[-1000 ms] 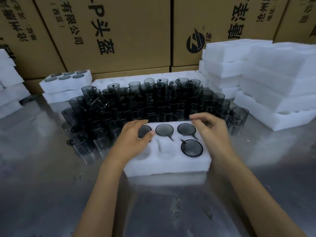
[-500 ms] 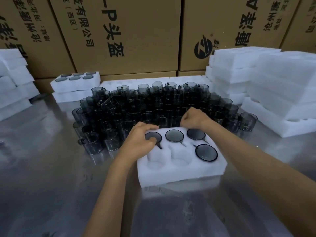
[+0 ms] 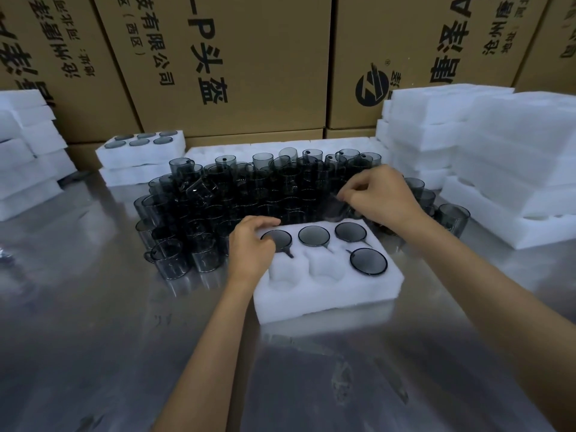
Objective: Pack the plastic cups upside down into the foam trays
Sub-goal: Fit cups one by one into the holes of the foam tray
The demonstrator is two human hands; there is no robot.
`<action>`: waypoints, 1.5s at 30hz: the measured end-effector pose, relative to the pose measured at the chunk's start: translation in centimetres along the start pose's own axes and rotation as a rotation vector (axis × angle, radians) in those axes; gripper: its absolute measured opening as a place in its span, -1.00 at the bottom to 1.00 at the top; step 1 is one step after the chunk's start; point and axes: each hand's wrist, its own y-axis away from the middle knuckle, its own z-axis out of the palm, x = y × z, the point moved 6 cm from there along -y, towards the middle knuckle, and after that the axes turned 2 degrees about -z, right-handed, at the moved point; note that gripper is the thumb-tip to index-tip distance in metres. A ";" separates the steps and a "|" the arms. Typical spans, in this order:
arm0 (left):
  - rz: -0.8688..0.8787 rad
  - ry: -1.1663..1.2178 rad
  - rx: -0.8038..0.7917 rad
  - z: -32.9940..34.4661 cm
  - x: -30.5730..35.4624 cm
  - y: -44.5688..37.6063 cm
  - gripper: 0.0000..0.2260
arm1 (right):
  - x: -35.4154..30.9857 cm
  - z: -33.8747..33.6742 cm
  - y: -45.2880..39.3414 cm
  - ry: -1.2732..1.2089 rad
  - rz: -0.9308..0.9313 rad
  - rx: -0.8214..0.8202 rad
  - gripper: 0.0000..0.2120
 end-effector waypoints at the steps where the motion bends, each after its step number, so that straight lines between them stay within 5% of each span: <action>1: 0.001 0.021 -0.010 0.0 -0.1 -0.2 -0.57 | -0.4 0.3 0.8 -0.033 -0.017 -0.048 -0.69; 5: 0.006 0.059 -0.050 -0.2 0.0 -0.2 -0.62 | -2.6 2.1 4.1 -0.058 -0.203 -0.312 -0.63; 8: 0.086 0.014 -0.130 -0.4 1.6 0.6 -0.63 | -3.3 2.8 5.0 0.137 -0.307 -0.354 -0.74; 15: 0.083 0.024 -0.800 1.6 3.9 3.9 -0.29 | -4.1 3.2 5.1 0.135 -0.415 -0.415 -0.76; 21: 0.092 -0.106 -0.688 1.7 4.1 3.7 -0.57 | -4.2 4.2 5.7 -0.202 -0.350 -0.443 -0.75; 27: 0.083 -0.151 -0.733 1.6 3.9 4.0 -0.58 | -1.3 3.5 4.9 -0.487 -0.182 -0.264 -0.85; 30: 0.063 -0.135 -0.726 1.7 4.1 4.1 -0.72 | 1.0 3.7 5.0 -0.324 -0.131 -0.221 -0.87; 36: 0.018 -0.070 -0.771 2.3 3.9 4.6 -0.55 | 1.9 4.4 6.2 -0.187 -0.150 -0.099 -0.84; 45: 0.064 -0.342 -0.754 3.7 2.4 4.4 -0.57 | 1.9 4.7 7.2 0.090 -0.226 -0.094 -0.85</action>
